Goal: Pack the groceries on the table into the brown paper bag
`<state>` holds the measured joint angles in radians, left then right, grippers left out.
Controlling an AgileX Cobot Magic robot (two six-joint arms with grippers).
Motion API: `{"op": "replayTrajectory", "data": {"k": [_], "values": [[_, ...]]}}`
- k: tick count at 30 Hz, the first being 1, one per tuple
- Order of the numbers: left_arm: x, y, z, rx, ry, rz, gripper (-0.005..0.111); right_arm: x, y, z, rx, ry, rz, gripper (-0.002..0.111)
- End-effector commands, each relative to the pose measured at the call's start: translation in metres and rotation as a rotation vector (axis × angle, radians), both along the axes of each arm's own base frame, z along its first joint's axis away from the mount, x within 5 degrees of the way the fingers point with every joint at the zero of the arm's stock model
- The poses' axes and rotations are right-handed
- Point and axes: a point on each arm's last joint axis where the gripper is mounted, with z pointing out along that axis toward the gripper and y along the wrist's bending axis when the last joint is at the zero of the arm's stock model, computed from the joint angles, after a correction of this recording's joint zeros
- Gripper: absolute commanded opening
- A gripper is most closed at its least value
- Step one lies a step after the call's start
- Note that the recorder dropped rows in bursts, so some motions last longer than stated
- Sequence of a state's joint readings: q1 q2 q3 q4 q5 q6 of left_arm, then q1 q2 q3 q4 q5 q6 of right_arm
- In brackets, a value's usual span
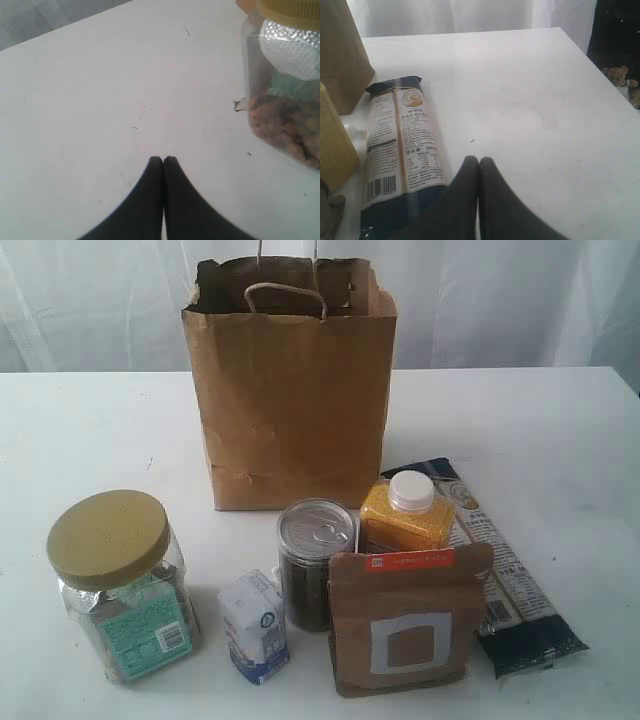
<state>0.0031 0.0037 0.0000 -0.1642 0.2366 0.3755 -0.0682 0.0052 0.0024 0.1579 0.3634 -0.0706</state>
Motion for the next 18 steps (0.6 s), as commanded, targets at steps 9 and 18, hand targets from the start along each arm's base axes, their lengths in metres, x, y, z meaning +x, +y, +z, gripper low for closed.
{"op": "replayTrajectory", "data": {"k": [9, 18], "values": [[0.000, -0.001, 0.000, -0.009, -0.005, -0.005, 0.000, 0.001, -0.005, 0.005, -0.211, -0.049, -0.005, 0.000], [0.000, -0.001, 0.000, -0.009, -0.005, -0.005, 0.000, 0.002, -0.006, 0.035, -0.050, -0.387, -0.060, 0.000]]}}
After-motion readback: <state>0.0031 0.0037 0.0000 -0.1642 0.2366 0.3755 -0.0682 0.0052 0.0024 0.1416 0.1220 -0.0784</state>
